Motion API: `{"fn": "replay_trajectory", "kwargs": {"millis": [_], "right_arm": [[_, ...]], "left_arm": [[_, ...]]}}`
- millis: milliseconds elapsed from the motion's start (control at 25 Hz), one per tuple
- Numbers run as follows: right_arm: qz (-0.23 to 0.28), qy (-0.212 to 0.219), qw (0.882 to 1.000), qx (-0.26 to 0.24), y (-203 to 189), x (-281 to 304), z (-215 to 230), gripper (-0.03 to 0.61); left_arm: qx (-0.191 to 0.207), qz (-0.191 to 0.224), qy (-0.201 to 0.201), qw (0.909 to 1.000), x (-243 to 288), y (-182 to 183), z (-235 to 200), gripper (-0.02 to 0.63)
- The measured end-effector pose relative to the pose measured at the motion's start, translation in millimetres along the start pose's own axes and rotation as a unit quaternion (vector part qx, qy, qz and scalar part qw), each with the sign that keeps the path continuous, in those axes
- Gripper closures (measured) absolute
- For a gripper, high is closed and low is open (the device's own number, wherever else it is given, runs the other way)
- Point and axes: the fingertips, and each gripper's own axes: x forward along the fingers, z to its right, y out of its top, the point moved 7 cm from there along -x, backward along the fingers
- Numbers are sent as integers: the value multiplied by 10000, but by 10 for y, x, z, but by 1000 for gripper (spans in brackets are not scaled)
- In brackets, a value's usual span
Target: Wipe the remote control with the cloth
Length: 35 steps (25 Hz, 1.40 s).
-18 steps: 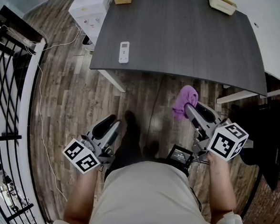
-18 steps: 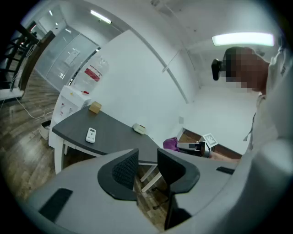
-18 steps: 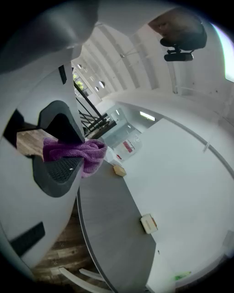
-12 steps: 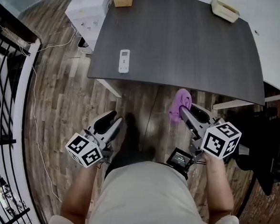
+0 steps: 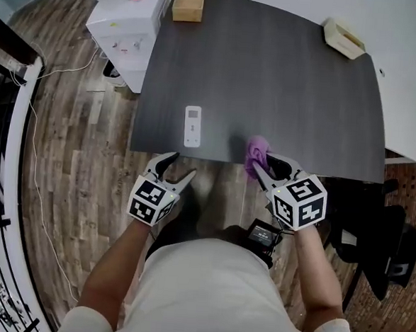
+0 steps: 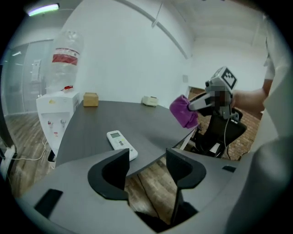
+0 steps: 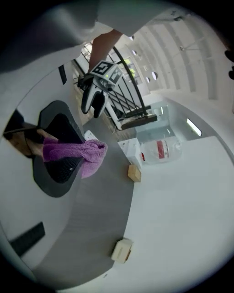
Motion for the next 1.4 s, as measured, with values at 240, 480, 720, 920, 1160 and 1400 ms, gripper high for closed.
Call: {"fn": "replay_trajectory", "kwargs": {"millis": [240,480,720,920,1160,1400], "right_arm": [[-602,-42,9918,-1124,357,683,13,480],[-1324,202,9527,-2730,531,1457,-158,480],[-1687,353,8942,-4130,713,2011,-303,480],[-1917,447,8670,-4578,710,2372,-442,480],[-1934,729,8609,-4648,482,2281,-684,482],[-1987,825,8705,-4427,354,2118,-787,482]], "left_arm": [[209,-465,69,9987,367,-48,-291,385],[710,-960,202,9926,652,-103,-338,385],[808,-1227,461,9881,770,-129,-406,385],[879,-1384,448,9855,809,-201,-425,386],[876,-1376,338,9860,824,-211,-452,387],[846,-1360,248,9868,827,-213,-458,385]]}}
